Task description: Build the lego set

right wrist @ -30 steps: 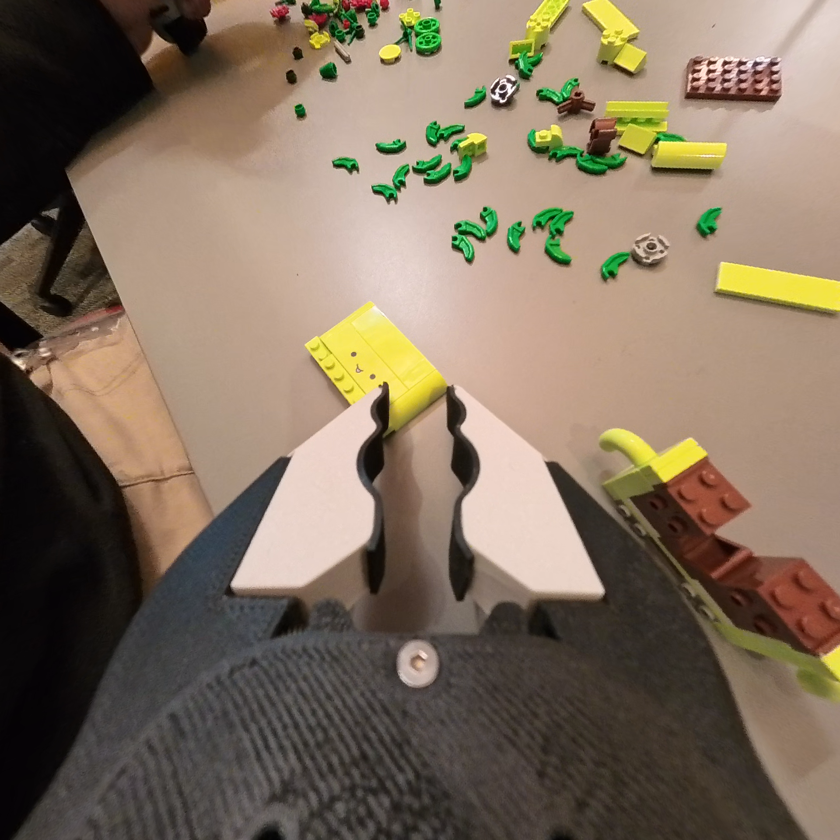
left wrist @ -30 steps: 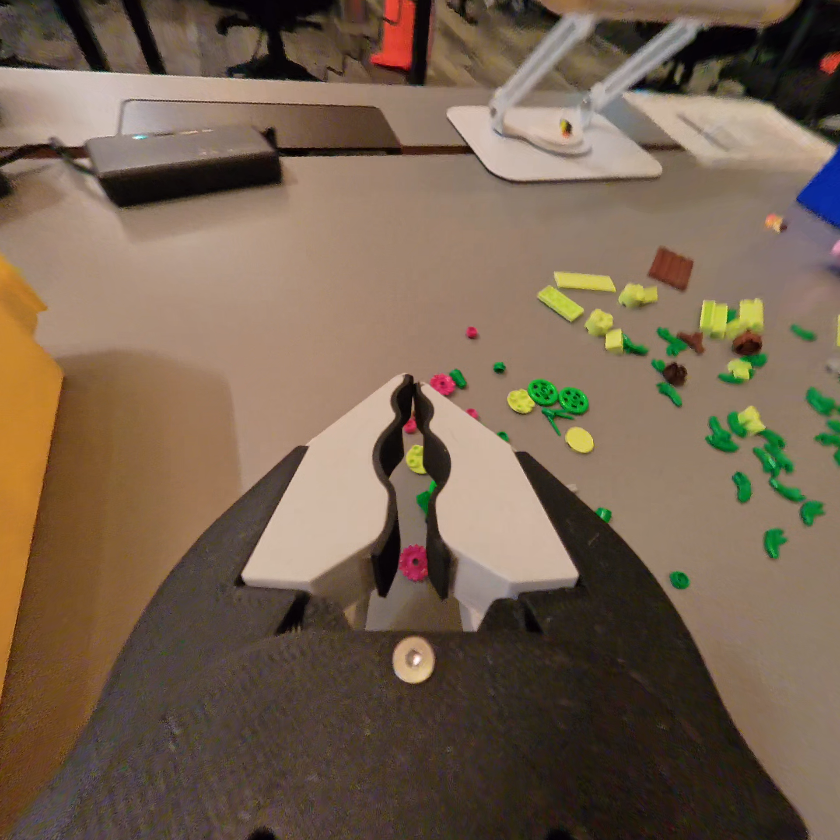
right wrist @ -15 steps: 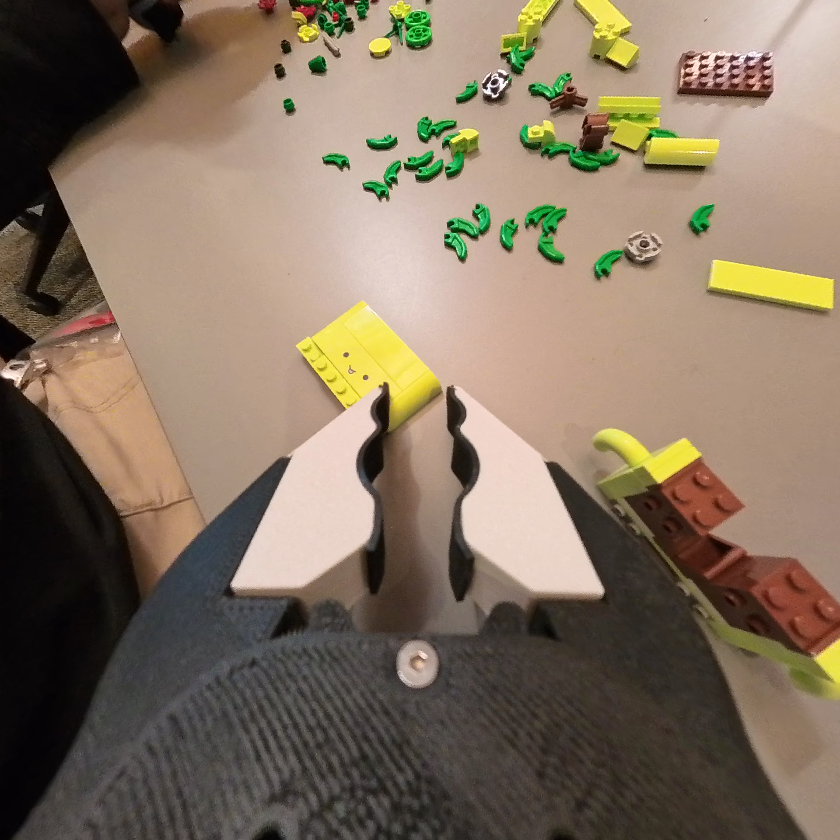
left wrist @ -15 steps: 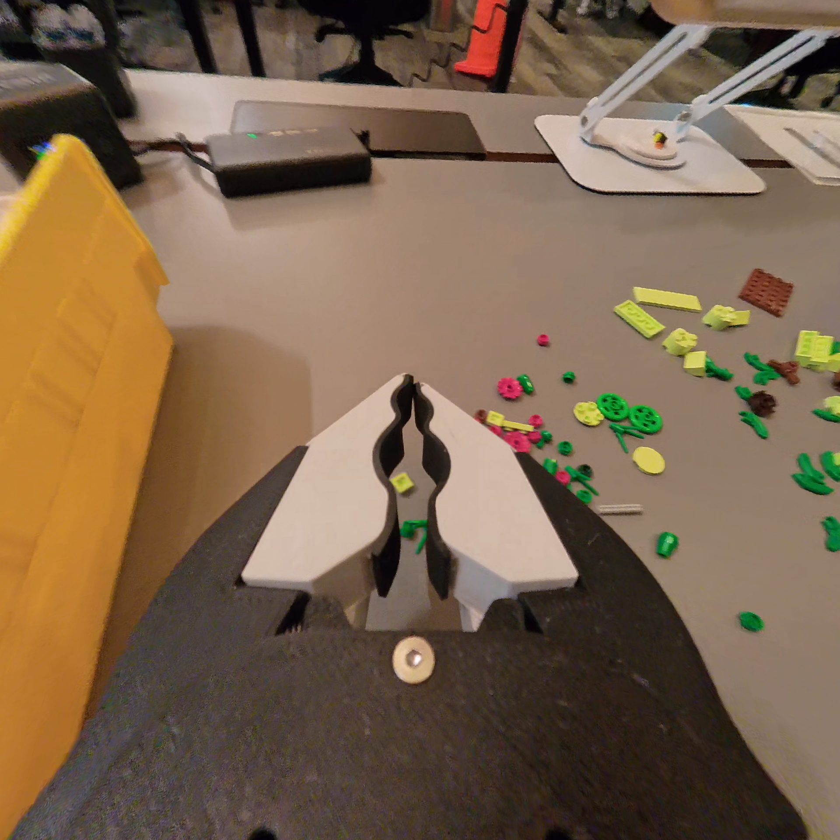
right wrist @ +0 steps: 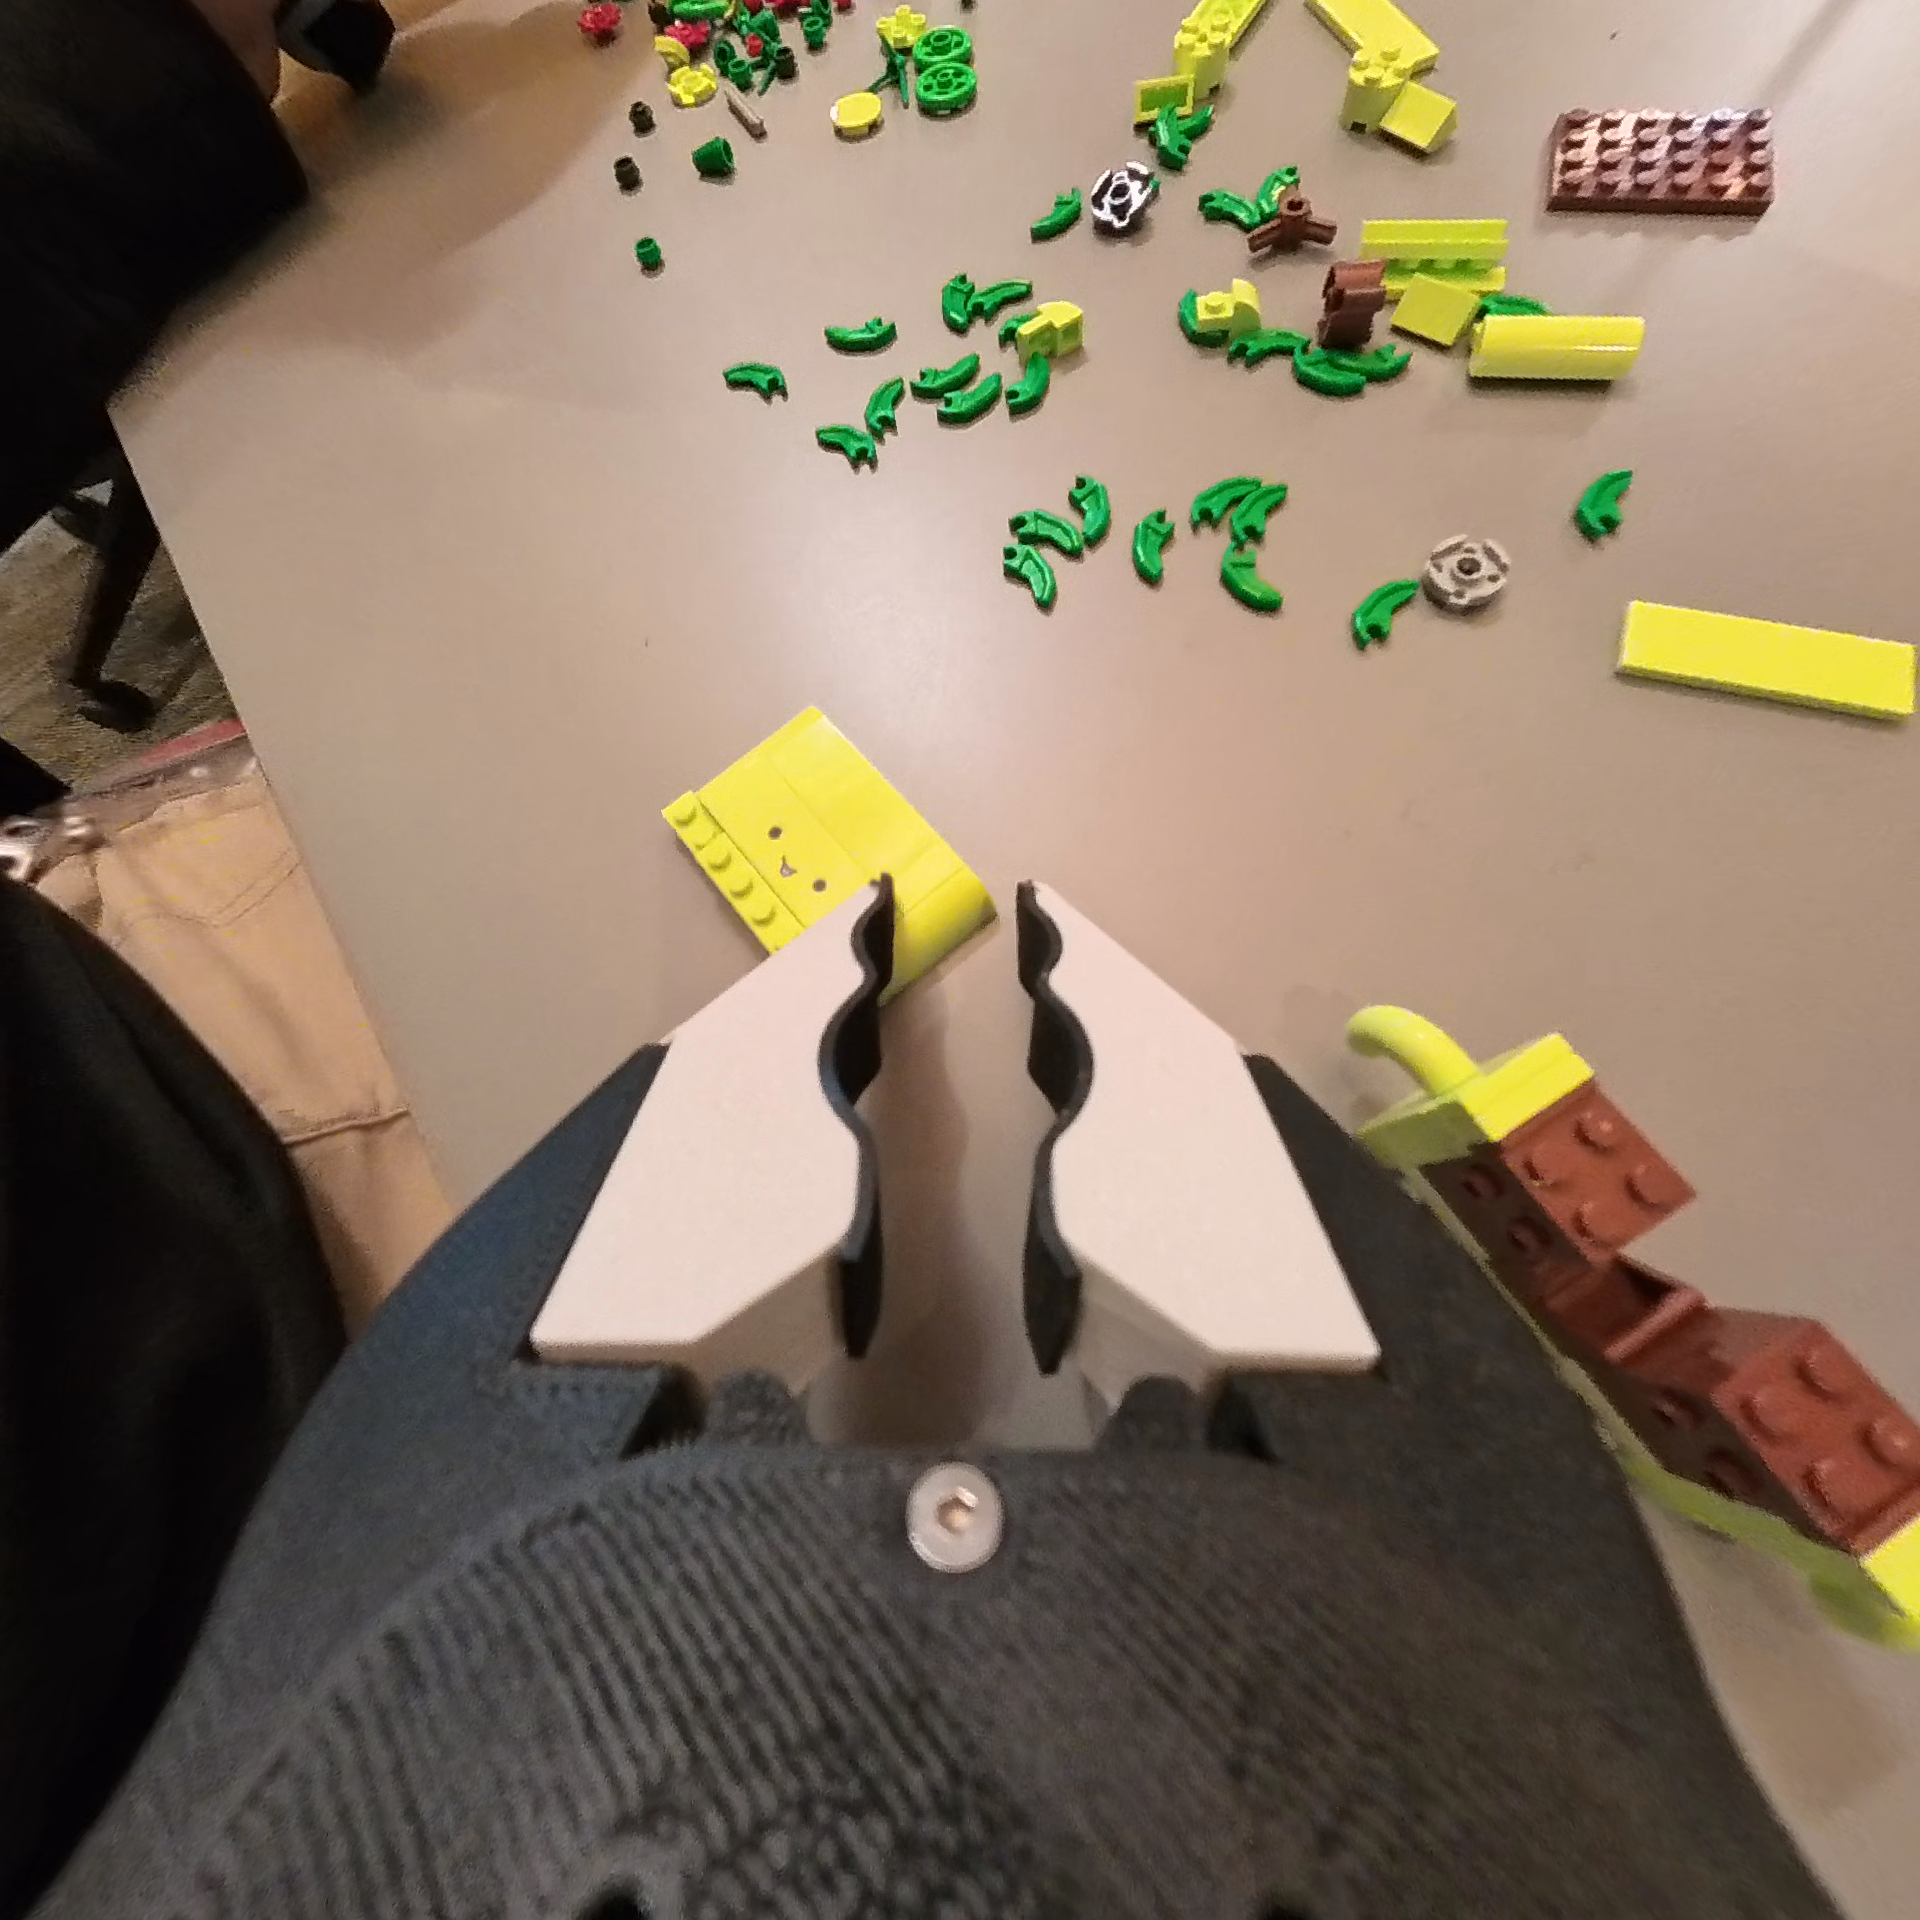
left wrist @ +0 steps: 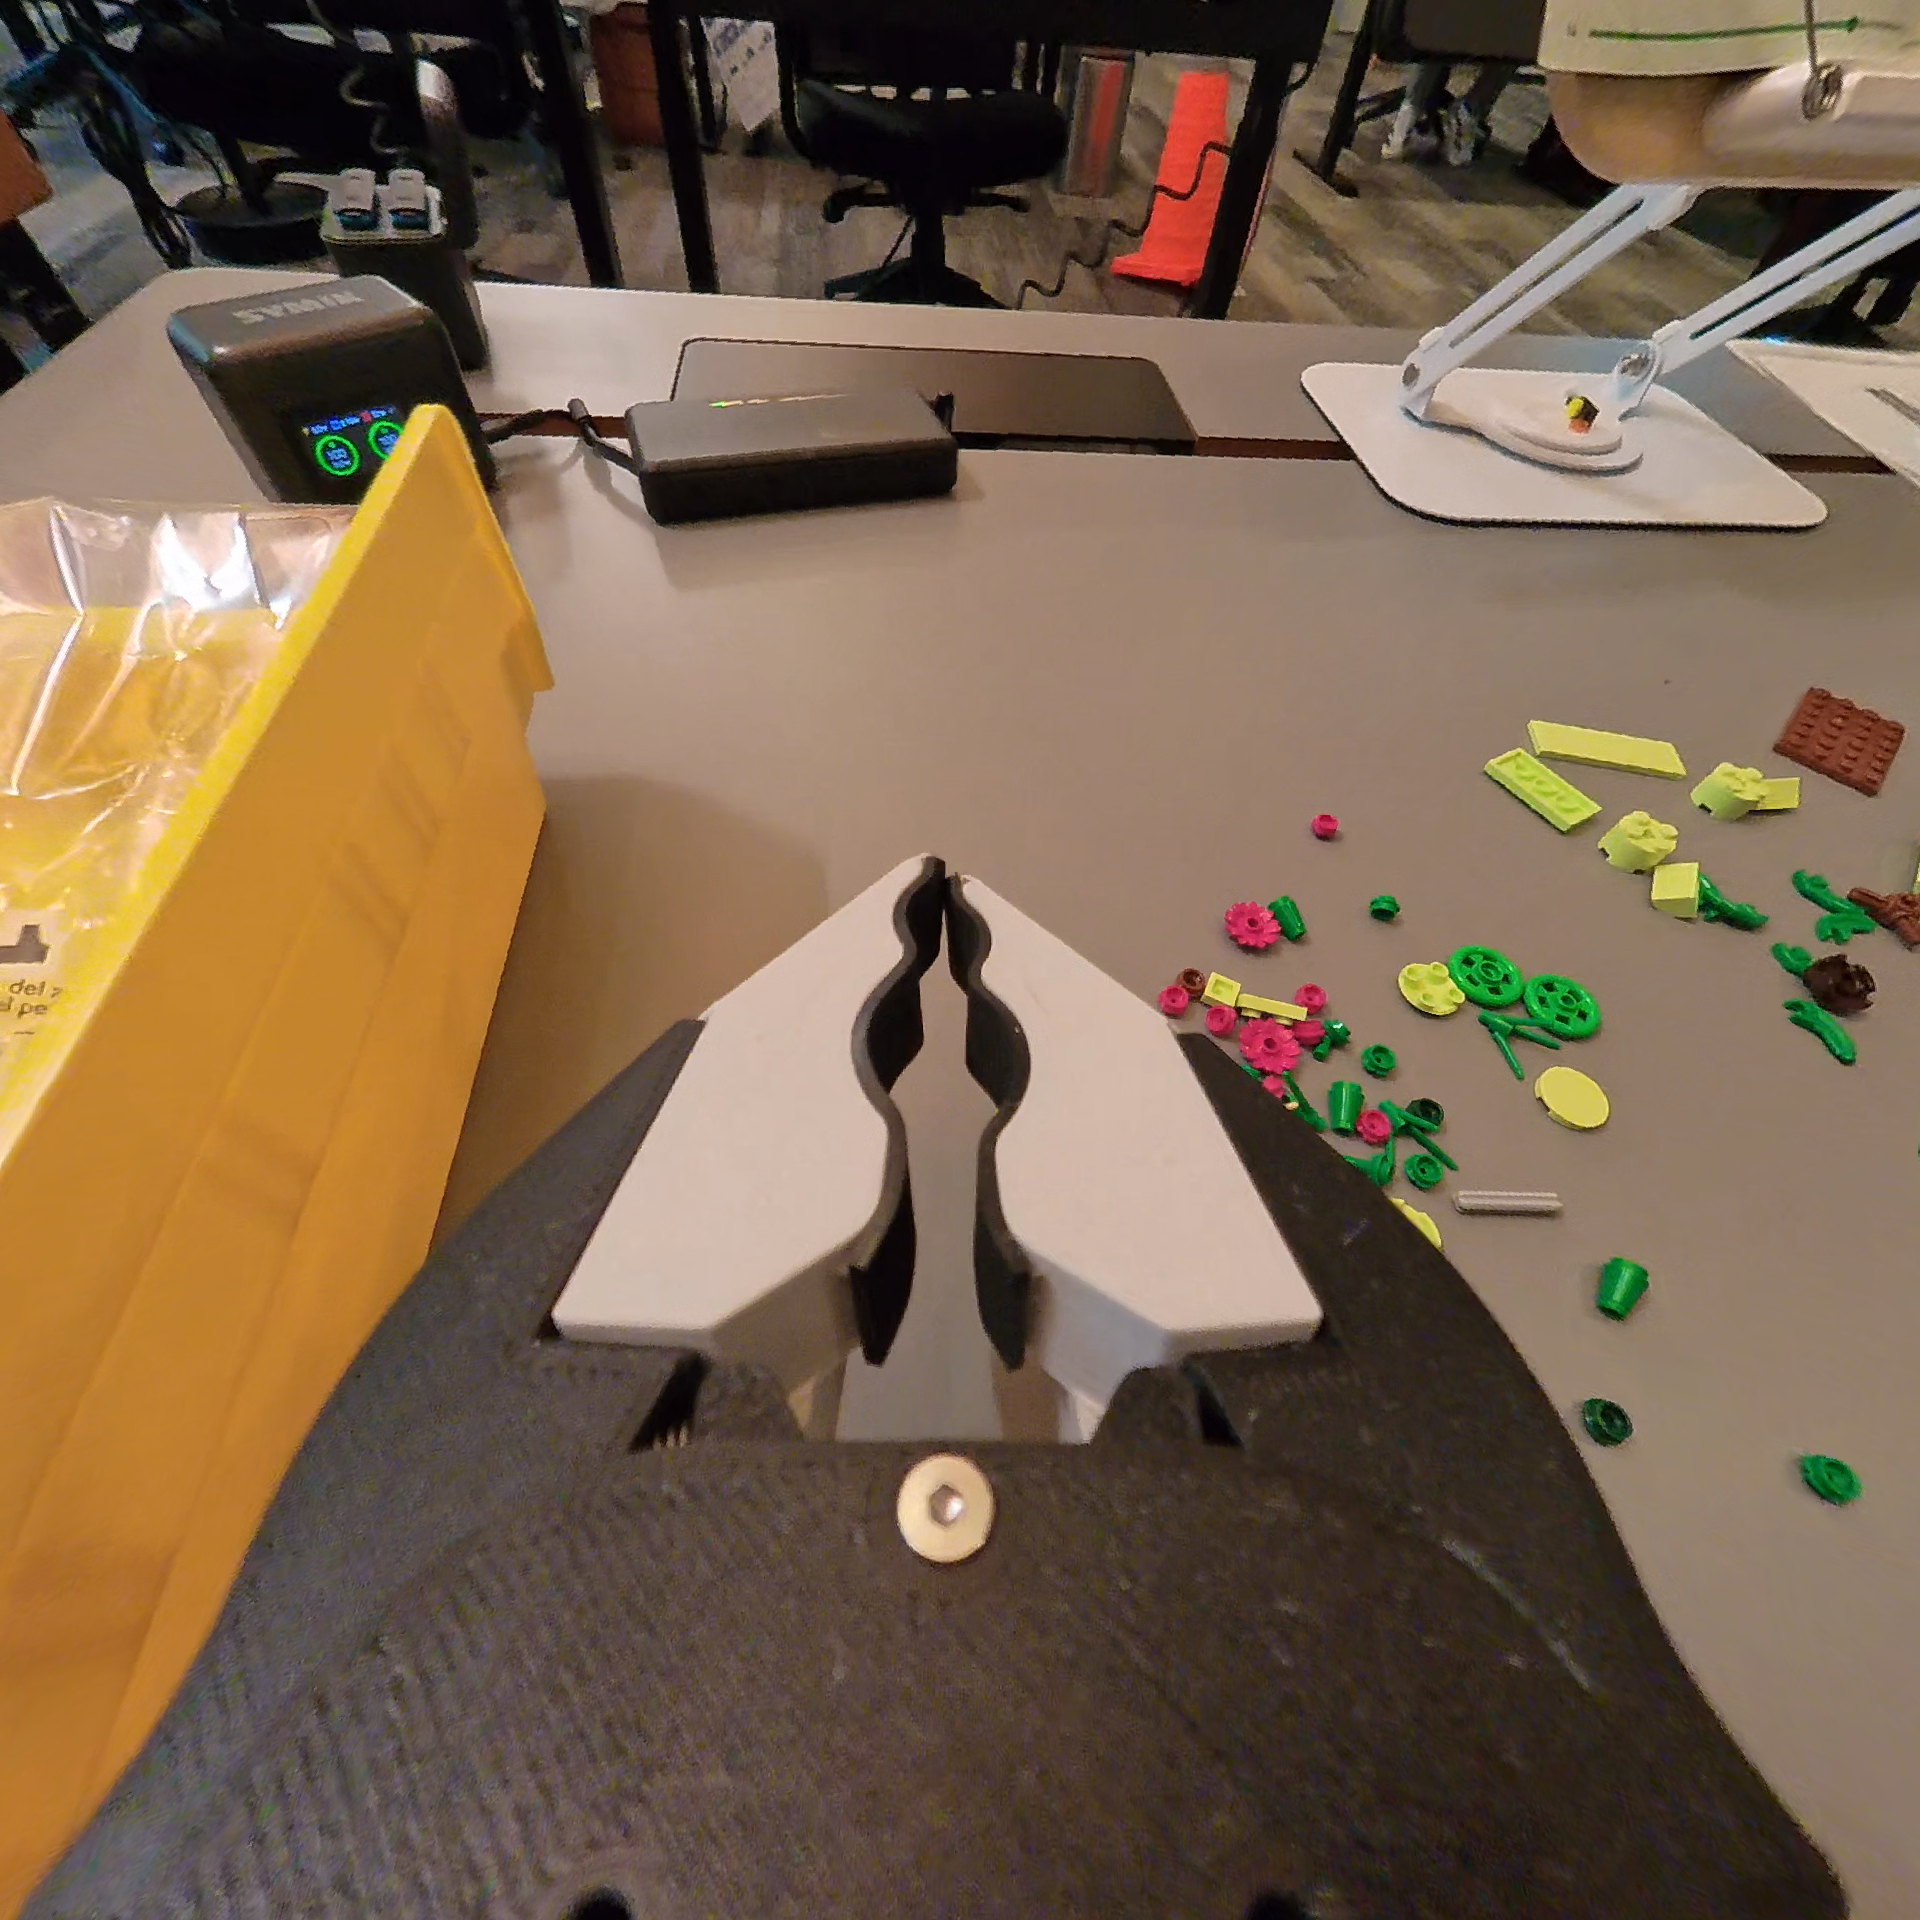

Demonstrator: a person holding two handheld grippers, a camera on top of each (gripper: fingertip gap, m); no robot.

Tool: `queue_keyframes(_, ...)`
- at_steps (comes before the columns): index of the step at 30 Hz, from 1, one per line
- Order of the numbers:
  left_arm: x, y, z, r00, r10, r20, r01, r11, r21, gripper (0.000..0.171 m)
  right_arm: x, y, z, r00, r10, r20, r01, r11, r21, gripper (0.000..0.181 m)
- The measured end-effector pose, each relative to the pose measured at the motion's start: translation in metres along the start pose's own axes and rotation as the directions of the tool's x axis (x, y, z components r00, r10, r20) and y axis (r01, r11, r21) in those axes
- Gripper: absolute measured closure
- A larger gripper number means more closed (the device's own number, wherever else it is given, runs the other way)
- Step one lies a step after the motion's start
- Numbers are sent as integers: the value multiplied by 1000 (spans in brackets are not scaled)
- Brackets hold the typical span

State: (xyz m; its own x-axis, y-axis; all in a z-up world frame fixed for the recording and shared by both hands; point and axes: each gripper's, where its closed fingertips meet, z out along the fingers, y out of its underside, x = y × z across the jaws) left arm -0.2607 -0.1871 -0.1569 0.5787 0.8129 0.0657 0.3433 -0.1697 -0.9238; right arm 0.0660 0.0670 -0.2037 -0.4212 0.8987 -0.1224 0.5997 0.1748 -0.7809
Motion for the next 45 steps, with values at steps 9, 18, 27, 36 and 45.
queue_keyframes(9, 40, 0, -3, 972, 94, -213, -92, 996, 19, 170, 1, -5, 5, 1000, -14, 6, 14, 1000, 2, 160)
queue_keyframes(18, 91, 46, -29, 828, 320, -461, -394, 916, -71, 161, 1, -5, 6, 1000, -12, 16, 12, 1000, -2, 160)
queue_keyframes(27, 68, 53, -7, 892, 350, -285, -411, 891, -193, 161, -1, -5, 6, 999, -44, -1, 44, 999, 1, 160)
queue_keyframes(36, 80, 36, 25, 815, 498, -296, -545, 833, -99, 170, 0, -5, 6, 1000, -10, 19, 10, 1000, -3, 159)
queue_keyframes(45, 86, 32, 23, 792, 393, -466, -476, 877, -68, 164, 0, -6, 6, 998, -59, -22, 59, 998, 3, 160)
